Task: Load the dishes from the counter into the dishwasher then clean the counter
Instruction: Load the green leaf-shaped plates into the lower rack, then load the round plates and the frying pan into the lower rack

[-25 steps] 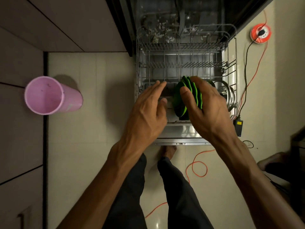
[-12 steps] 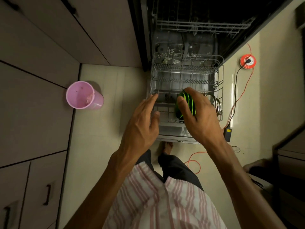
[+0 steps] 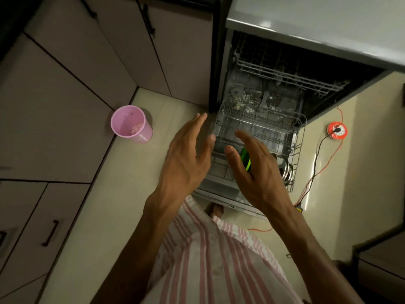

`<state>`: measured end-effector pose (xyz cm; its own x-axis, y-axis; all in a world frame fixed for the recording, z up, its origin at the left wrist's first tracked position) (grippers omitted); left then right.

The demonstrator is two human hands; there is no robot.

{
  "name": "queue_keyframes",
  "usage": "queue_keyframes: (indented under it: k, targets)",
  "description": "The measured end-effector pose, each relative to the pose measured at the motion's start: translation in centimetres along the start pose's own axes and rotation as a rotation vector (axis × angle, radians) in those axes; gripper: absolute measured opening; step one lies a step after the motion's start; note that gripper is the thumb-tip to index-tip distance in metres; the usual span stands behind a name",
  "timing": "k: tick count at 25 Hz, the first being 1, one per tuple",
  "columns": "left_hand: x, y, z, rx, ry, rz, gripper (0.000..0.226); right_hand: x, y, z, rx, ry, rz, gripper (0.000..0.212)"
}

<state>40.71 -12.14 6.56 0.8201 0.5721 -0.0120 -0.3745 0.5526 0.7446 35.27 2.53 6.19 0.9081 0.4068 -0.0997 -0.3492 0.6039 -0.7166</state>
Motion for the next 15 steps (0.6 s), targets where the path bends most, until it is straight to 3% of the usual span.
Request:
queue_keyframes:
  k: [4,11,15]
  targets:
    - [0.0,-1.2,3.5,0.008,0.132,0.039,0.054,-2.2,-3.3,-0.7,0.009,-0.017,0.147,0.071]
    - [-1.9,-4.3,12.1,0.062,0.316,0.100,0.051,-4.6,-11.6,-5.8,-0.101,0.027,0.206,0.069]
    - [-3.6,-7.3,17.2,0.055,0.397,0.052,0.051,-5.9,-16.9,-9.7,-0.107,0.022,0.244,0.068]
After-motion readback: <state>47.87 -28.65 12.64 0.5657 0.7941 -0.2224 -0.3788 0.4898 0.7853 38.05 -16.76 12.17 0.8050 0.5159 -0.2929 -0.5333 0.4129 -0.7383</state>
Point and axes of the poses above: each hand's wrist, its own x-axis away from the middle knuckle, its own z-axis out of the back of the hand, y = z × x, the point moved 7 cm from there along -x, towards the middle knuckle, and after that the axes turned 14 degrees about y, right-handed, at the moved point
